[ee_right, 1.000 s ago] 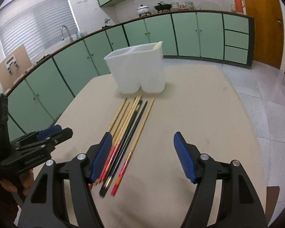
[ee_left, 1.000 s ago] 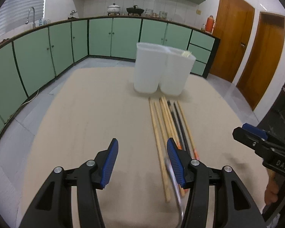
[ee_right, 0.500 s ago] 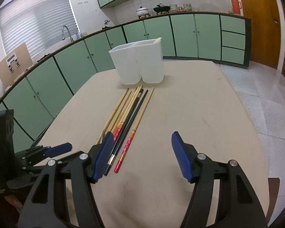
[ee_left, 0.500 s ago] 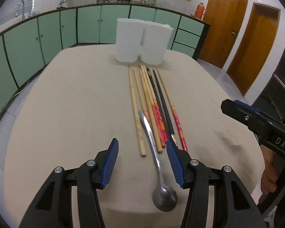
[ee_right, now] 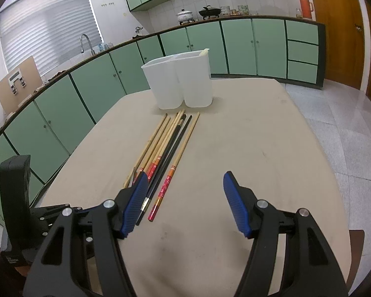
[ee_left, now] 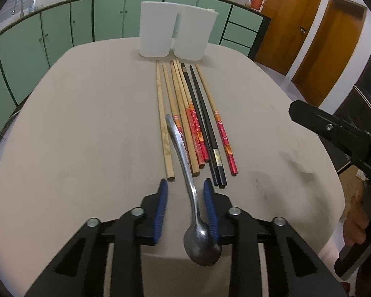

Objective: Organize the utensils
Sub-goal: 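Regrip the spoon by its handle with the left tool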

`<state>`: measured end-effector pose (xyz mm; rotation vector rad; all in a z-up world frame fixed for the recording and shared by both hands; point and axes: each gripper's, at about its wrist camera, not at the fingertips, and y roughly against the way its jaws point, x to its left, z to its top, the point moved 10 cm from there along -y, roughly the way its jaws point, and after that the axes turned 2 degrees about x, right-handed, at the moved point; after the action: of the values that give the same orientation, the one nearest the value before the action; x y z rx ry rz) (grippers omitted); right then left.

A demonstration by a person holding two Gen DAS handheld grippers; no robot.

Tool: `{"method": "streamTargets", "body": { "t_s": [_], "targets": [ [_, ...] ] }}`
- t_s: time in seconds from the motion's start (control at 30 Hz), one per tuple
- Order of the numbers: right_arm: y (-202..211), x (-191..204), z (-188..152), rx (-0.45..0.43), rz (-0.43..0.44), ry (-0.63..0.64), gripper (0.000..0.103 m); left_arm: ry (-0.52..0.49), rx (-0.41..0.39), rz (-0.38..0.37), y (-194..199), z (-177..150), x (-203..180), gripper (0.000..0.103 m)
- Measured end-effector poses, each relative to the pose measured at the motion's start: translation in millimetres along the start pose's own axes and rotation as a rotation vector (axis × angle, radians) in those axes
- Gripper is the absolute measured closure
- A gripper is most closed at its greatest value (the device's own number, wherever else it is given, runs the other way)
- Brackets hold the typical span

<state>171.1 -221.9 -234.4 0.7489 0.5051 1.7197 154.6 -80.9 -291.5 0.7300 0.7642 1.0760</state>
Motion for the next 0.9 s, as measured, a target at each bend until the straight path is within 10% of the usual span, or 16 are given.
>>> {"method": "streamTargets", "body": {
  "t_s": [0.1, 0.9],
  "targets": [
    [-0.9, -2.3, 1.4, -0.001, -0.002, -0.005, 0.041, 0.001, 0.009, -0.02, -1.7, -1.2, -2.3, 0.095],
    [0.0, -6.4, 1.5, 0.001, -0.006, -0.009, 0.041, 0.069, -0.095, 0.028, 21.7, 33.2, 37.4, 0.102]
  ]
}}
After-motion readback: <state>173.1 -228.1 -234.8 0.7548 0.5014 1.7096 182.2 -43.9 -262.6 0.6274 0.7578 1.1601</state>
